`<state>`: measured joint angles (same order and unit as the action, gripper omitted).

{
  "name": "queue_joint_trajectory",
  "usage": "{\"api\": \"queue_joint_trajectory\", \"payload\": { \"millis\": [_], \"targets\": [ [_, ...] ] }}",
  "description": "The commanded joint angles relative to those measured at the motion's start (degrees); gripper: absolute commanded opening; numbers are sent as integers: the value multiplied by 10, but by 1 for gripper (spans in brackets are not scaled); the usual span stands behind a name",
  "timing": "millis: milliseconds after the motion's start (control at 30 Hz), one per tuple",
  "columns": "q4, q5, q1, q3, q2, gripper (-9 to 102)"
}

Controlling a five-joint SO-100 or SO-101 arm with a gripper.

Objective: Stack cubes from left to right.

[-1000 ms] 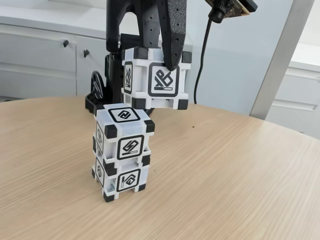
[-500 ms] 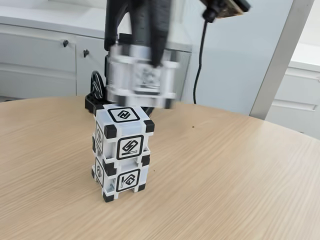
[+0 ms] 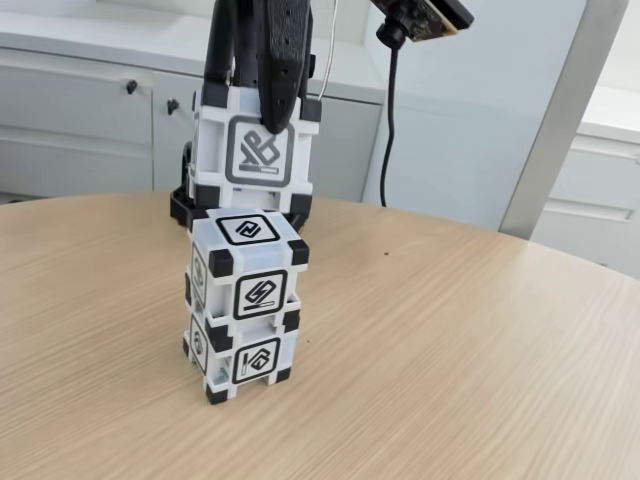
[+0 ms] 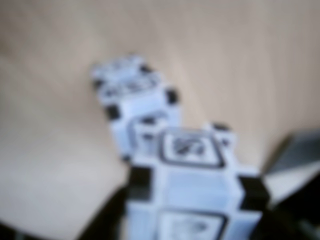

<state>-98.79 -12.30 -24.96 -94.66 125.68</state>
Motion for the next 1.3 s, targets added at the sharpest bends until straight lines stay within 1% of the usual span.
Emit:
{"api": "queue_joint_trajectory", "payload": {
  "millis": [0,1000,1267],
  "targets": [
    [-4,-4,-4,3,11,13],
    [-4,-103,2,-5,11,13],
    [-4,-105,-7,-6,11,12]
  ]
}}
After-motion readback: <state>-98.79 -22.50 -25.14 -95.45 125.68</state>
